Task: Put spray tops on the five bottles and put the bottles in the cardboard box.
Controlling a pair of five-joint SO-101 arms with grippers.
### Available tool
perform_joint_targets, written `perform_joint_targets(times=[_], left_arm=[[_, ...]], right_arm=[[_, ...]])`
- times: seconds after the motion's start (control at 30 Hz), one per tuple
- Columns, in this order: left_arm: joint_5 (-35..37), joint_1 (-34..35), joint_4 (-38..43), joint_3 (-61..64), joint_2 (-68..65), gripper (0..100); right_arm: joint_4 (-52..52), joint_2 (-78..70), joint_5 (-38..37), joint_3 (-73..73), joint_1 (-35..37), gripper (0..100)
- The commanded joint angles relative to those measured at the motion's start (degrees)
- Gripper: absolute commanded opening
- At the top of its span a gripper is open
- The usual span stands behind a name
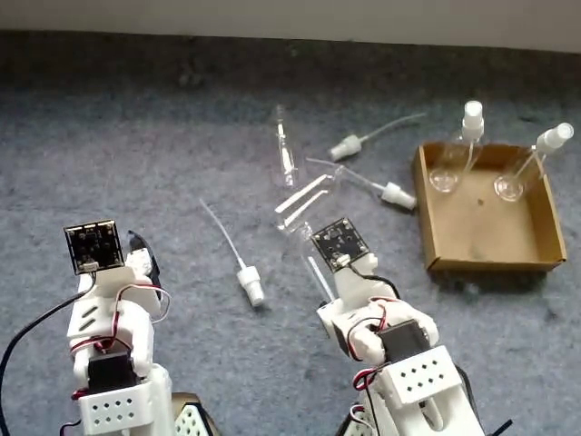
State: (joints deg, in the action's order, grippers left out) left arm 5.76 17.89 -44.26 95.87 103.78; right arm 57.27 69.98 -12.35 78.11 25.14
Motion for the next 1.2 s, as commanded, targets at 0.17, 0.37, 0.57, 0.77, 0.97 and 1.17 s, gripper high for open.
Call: perform_joint_targets(times=[0.17, 0.37, 0.57, 0.77, 0.97, 1.17], left_arm=[[-0.2, -1.1, 1.3, 1.1, 0.7, 1], [-0.2, -1.1, 1.3, 1.1, 0.7, 1], [-0.2, -1.1, 1.3, 1.1, 0.7, 1], [-0.2, -1.1, 1.3, 1.2, 0.7, 1], [-0.2, -1.1, 1.3, 1.2, 0.7, 1], [-0.2, -1.1, 1.3, 1.2, 0.7, 1]], right_arm=[[-1.5, -0.5, -4.6, -0.5, -1.2, 12.4], [-1.8, -6.4, -9.6, 0.2, -0.1, 15.5], [-5.0, -18.0, -9.9, 1.6, 0.0, 21.4], [-4.2, -21.1, -9.9, 1.5, 0.4, 27.3], [6.3, -15.9, -9.9, -4.2, 0.5, 37.5], [9.5, -8.0, -9.5, -10.3, 0.5, 37.5]])
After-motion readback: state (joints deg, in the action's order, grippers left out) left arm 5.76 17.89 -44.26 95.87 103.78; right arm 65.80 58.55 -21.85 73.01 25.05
